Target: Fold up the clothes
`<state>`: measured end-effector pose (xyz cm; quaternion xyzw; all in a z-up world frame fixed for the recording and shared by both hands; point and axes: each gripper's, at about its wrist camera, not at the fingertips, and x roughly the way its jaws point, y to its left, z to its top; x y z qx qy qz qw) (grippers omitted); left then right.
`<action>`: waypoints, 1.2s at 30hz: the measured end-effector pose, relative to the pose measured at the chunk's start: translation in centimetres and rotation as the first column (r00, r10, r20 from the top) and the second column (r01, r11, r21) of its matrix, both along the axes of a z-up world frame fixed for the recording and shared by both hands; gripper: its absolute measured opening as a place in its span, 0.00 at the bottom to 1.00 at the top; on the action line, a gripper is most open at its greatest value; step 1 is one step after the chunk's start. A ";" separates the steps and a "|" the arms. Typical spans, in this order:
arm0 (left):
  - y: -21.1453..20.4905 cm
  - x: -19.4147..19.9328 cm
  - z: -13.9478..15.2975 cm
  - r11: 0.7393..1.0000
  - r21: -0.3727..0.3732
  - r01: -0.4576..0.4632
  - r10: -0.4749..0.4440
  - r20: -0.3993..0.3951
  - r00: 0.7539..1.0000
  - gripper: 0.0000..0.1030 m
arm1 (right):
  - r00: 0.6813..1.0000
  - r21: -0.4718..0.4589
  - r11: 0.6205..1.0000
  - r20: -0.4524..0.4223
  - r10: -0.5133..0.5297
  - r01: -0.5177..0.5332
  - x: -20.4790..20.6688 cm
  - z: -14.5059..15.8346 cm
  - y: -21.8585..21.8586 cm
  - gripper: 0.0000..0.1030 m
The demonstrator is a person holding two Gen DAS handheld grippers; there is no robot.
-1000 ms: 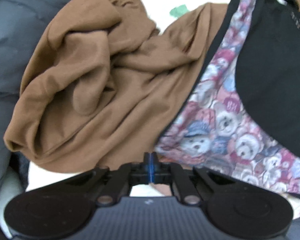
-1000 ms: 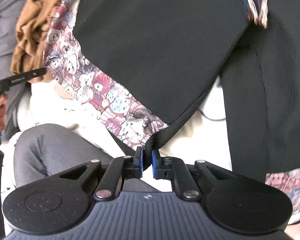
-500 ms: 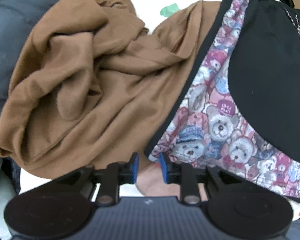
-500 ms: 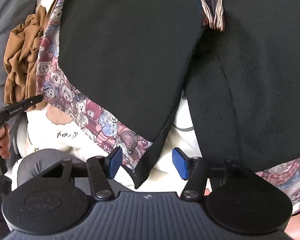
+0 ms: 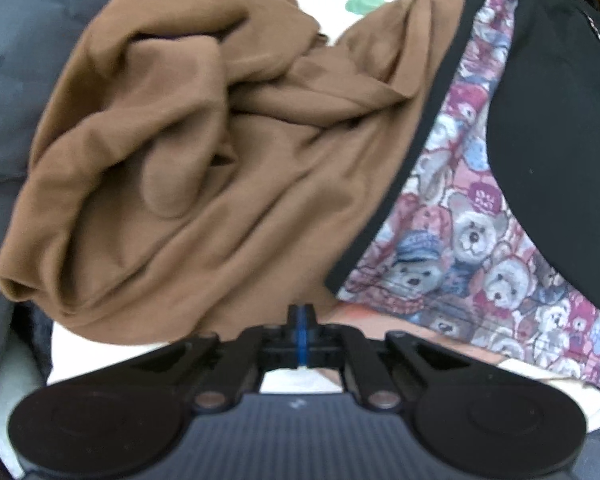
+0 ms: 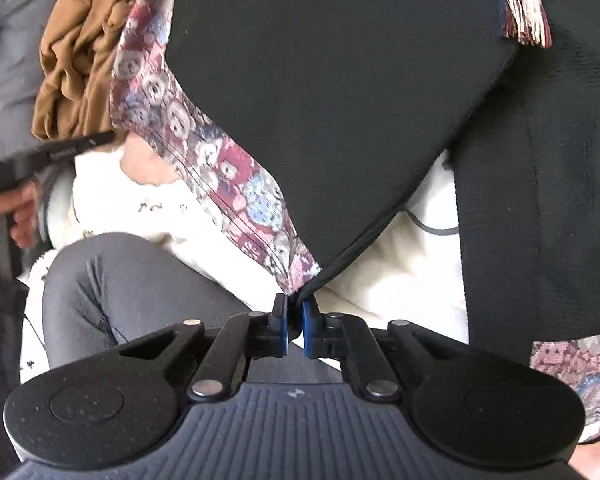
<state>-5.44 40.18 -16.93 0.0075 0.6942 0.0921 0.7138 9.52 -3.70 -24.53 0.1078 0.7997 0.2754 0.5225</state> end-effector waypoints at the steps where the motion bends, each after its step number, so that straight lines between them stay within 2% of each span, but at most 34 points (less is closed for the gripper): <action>1: 0.3 -0.1 0.2 1.000 -0.009 -0.002 0.002 0.008 1.000 0.00 | 1.000 -0.012 1.000 -0.005 0.005 -0.005 -0.1 -0.2 -0.2 0.08; 2: 0.6 -0.3 0.4 1.000 -0.015 -0.001 0.002 0.018 1.000 0.00 | 1.000 -0.021 1.000 -0.012 0.005 -0.006 -0.3 -0.4 -0.3 0.10; 4: 0.9 -0.6 0.7 1.000 -0.018 0.003 -0.002 0.039 0.999 0.11 | 0.999 -0.041 0.999 -0.016 -0.027 0.027 -0.3 -0.8 -0.9 0.13; 5: 1.0 -0.7 0.8 1.000 -0.020 0.005 -0.004 0.050 0.999 0.19 | 0.999 -0.040 0.998 -0.012 -0.049 0.049 -0.2 -0.8 -1.4 0.18; 6: 1.2 -0.9 0.9 1.000 -0.021 0.007 -0.005 0.061 0.998 0.21 | 0.998 -0.035 0.997 -0.008 -0.063 0.062 -0.1 -0.8 -1.7 0.33; 8: 1.4 -1.1 1.0 1.000 -0.021 0.013 -0.012 0.077 0.997 0.27 | 0.996 -0.028 0.995 0.008 -0.091 0.092 0.1 -0.5 -2.4 0.47; 14: 1.8 -1.4 0.4 0.998 0.033 0.049 -0.051 0.083 0.995 0.27 | 0.984 -0.010 0.986 0.067 -0.166 0.167 0.9 -0.2 -3.2 0.48; 16: 2.2 -1.4 0.4 0.998 0.031 0.046 -0.049 0.094 0.994 0.26 | 0.978 -0.008 0.981 0.086 -0.191 0.193 1.2 -0.4 -3.3 0.48; 17: 2.5 -1.4 0.5 0.999 0.018 0.051 -0.052 0.105 0.993 0.22 | 0.977 -0.003 0.981 0.085 -0.196 0.196 1.2 -0.7 -3.2 0.46; 19: 2.9 -1.6 0.7 0.998 -0.005 0.069 -0.068 0.116 0.991 0.10 | 0.977 0.009 0.980 0.078 -0.197 0.197 1.0 -1.1 -2.8 0.29; 20: 3.3 -1.6 0.8 0.997 -0.006 0.076 -0.075 0.111 0.991 0.06 | 0.979 0.013 0.982 0.074 -0.191 0.191 0.9 -1.2 -2.7 0.17; 21: 3.7 -1.7 0.9 0.997 -0.007 0.080 -0.079 0.106 0.991 0.05 | 0.981 0.014 0.984 0.071 -0.178 0.177 0.8 -1.4 -2.6 0.11; 24: 5.5 -2.0 1.7 0.997 -0.015 0.070 -0.068 0.086 0.994 0.04 | 0.991 0.006 0.992 0.049 -0.124 0.124 0.6 -1.5 -2.2 0.05; 29: 7.3 -2.3 2.7 0.997 -0.023 0.076 -0.075 0.049 0.996 0.06 | 0.997 -0.011 0.998 0.047 -0.058 0.059 0.7 -1.3 -1.5 0.05; 32: 8.1 -2.2 3.7 0.995 -0.025 0.098 -0.097 0.032 0.995 0.14 | 0.998 -0.035 0.999 0.038 -0.040 0.041 1.0 -1.1 -1.5 0.11; 34: 8.9 -2.0 5.0 0.996 -0.021 0.092 -0.091 0.052 0.995 0.23 | 1.000 -0.027 0.999 0.026 -0.016 0.017 1.3 -0.6 -1.5 0.31; 35: 9.3 -1.9 5.5 0.996 -0.022 0.089 -0.088 0.062 0.994 0.26 | 1.000 -0.024 1.000 0.028 -0.007 0.008 1.5 -0.3 -1.5 0.45; 36: 9.6 -1.7 6.0 0.996 -0.026 0.088 -0.086 0.070 0.994 0.26 | 0.999 -0.023 1.000 0.037 -0.006 0.006 1.7 0.1 -1.7 0.48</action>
